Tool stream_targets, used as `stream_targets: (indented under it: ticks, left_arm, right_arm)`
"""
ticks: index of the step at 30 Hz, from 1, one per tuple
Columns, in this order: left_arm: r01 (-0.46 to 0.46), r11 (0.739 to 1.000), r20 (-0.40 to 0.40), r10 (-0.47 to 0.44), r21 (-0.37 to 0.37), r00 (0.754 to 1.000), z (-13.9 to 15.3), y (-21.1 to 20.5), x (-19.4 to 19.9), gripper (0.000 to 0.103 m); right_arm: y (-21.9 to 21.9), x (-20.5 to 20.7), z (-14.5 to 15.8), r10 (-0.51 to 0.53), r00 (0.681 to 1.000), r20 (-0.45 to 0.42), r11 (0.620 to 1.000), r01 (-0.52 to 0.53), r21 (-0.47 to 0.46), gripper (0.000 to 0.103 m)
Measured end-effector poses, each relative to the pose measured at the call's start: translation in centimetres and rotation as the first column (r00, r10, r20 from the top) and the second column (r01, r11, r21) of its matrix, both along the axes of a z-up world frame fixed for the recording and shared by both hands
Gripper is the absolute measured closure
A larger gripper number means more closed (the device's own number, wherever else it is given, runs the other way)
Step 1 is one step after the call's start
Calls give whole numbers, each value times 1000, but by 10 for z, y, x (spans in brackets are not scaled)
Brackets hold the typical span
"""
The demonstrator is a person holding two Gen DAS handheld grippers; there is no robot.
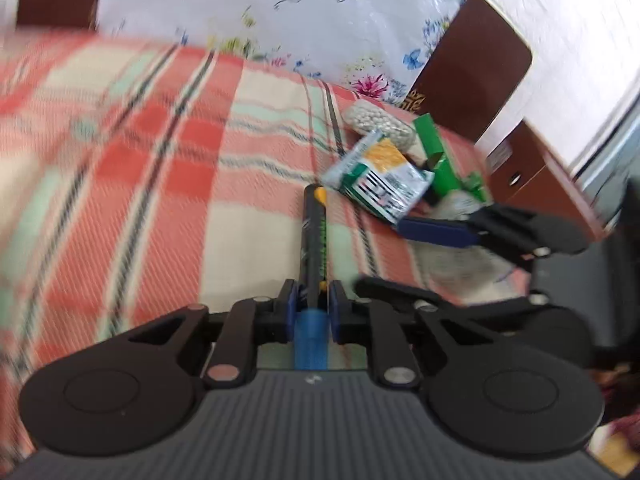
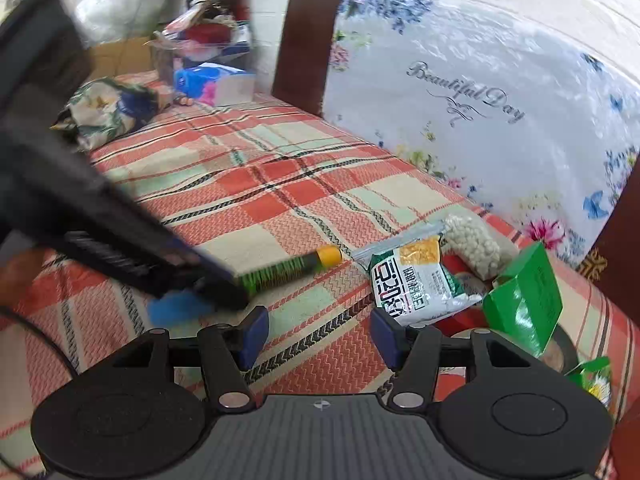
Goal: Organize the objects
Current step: 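Grasp the yellow-capped Flash Color marker with the left gripper, then carry the marker into the brown box and open the left gripper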
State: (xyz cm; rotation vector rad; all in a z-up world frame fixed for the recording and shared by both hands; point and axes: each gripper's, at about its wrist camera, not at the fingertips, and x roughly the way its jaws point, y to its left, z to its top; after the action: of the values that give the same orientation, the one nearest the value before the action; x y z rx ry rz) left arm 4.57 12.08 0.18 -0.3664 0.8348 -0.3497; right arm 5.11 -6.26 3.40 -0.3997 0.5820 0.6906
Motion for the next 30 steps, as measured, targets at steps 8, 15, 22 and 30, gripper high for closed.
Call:
stream_targets:
  ticks: [8,15,22,30]
  left_arm:
    - [-15,1000,10,15,2,1000,30,14,20,39]
    - [150,973,-93,-136,173,986,15,-18,55,77]
    - [134,979,-69,-125,153,990,23,-20,35,85]
    - [197,967,135,-219,162,966,109,-95,30,86]
  right_arm:
    - [-10,-25,8,-69,990,-122,982,89,164,41]
    - [28,-31,-2,-164,967,-196,957,204,208,38]
    - [33,-47,-4,-128,976,-177,967,163,198,72]
    - [-38,-63,47,-285,958,19,911,264,318,83]
